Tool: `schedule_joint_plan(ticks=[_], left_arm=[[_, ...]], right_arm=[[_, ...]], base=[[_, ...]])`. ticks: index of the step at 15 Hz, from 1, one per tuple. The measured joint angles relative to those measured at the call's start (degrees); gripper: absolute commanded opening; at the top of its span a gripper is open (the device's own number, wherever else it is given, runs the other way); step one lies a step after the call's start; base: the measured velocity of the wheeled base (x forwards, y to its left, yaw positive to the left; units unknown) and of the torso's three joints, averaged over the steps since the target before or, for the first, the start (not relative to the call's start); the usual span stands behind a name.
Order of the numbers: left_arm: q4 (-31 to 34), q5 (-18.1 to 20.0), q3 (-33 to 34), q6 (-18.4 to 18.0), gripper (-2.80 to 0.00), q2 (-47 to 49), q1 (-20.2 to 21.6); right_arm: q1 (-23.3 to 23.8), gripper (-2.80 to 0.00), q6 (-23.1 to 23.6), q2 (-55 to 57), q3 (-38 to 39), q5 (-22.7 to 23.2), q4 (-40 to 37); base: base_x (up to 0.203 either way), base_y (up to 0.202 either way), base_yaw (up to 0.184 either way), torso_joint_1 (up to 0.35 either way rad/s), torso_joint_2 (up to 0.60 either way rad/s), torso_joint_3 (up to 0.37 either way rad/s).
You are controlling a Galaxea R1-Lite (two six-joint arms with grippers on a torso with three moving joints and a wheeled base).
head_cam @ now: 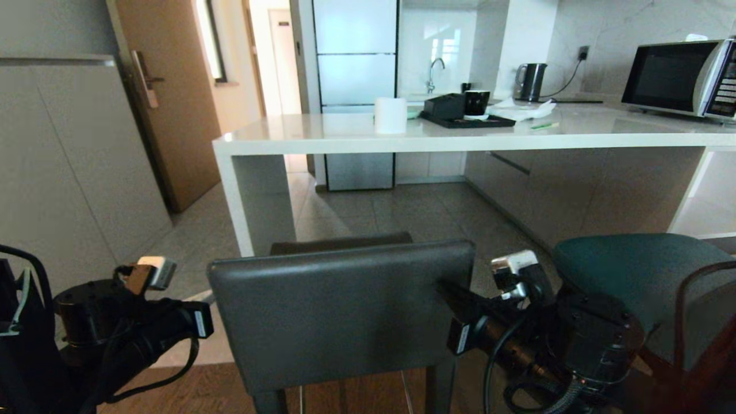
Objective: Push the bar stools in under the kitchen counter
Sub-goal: Push the gray chair back under the dining table
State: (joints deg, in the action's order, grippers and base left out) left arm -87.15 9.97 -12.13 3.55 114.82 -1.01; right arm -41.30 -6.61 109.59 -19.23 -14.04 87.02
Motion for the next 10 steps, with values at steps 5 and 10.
schedule_joint_plan(ticks=[5,10], left_arm=[[-0.02,0.09,0.09,0.09,-2.80,-0.24,1.06],[0.00,0.10,0.01,0.11,-2.80,-0.08,1.04]], right_arm=[[13.98,-2.80,-0.11,-5.12,5.91,3.69,0.04],[20.72,-2.80,-0.06,-2.47,2.00,9.50,0.13]], base=[[0.000,0.000,0.000,0.000,0.00,0.000],[0.000,0.000,0.000,0.000,0.00,0.000]])
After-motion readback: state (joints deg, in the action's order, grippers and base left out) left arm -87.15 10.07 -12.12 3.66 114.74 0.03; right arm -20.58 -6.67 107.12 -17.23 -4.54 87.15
